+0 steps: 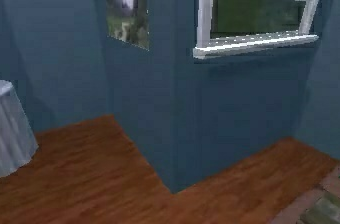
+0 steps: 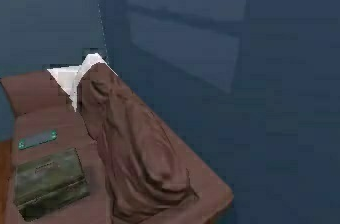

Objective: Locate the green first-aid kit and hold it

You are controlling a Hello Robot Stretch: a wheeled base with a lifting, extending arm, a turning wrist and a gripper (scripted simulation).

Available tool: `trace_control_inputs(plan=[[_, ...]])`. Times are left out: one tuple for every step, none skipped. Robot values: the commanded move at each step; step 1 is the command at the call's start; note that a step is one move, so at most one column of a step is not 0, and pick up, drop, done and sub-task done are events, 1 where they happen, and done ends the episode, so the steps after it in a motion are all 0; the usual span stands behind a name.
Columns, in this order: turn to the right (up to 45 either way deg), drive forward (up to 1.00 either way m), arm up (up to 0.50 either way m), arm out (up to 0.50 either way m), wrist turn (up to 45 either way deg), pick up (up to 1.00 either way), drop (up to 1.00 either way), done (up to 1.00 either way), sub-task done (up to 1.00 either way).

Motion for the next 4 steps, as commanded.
trace_control_inputs(plan=[[-33.0, 0.0, 0.0, 0.0, 0.0, 0.0, 0.0, 0.0, 0.0], [0.0, 0.0, 0.5, 0.0, 0.0, 0.0, 0.0, 0.0, 0.0], [0.0, 0.0, 0.18, 0.0, 0.0, 0.0, 0.0, 0.0, 0.0], [0.0, 0.0, 0.0, 0.48, 0.0, 0.0, 0.0, 0.0, 0.0]])
